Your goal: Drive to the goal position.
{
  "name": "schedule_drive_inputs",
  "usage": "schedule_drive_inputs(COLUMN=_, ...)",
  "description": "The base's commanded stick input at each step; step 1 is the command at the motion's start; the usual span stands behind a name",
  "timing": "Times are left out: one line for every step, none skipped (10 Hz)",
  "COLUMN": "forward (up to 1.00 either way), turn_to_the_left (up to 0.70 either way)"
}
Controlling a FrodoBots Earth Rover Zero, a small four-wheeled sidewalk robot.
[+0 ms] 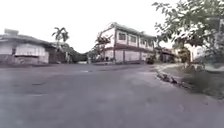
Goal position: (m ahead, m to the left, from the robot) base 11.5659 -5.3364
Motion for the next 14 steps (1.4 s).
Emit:
schedule_drive_inputs(forward=1.00, turn_to_the_left=0.00)
schedule_drive_inputs(forward=1.00, turn_to_the_left=0.00)
schedule_drive_inputs(forward=1.00, turn_to_the_left=0.00)
schedule_drive_inputs(forward=1.00, turn_to_the_left=0.00)
schedule_drive_inputs(forward=1.00, turn_to_the_left=0.00)
schedule_drive_inputs(forward=1.00, turn_to_the_left=0.00)
schedule_drive_inputs(forward=1.00, turn_to_the_left=0.00)
schedule_drive_inputs(forward=1.00, turn_to_the_left=0.00)
schedule_drive_inputs(forward=1.00, turn_to_the_left=-0.04)
schedule_drive_inputs(forward=1.00, turn_to_the_left=-0.23)
schedule_drive_inputs(forward=1.00, turn_to_the_left=-0.40)
schedule_drive_inputs(forward=1.00, turn_to_the_left=-0.40)
schedule_drive_inputs(forward=1.00, turn_to_the_left=-0.40)
schedule_drive_inputs(forward=1.00, turn_to_the_left=-0.40)
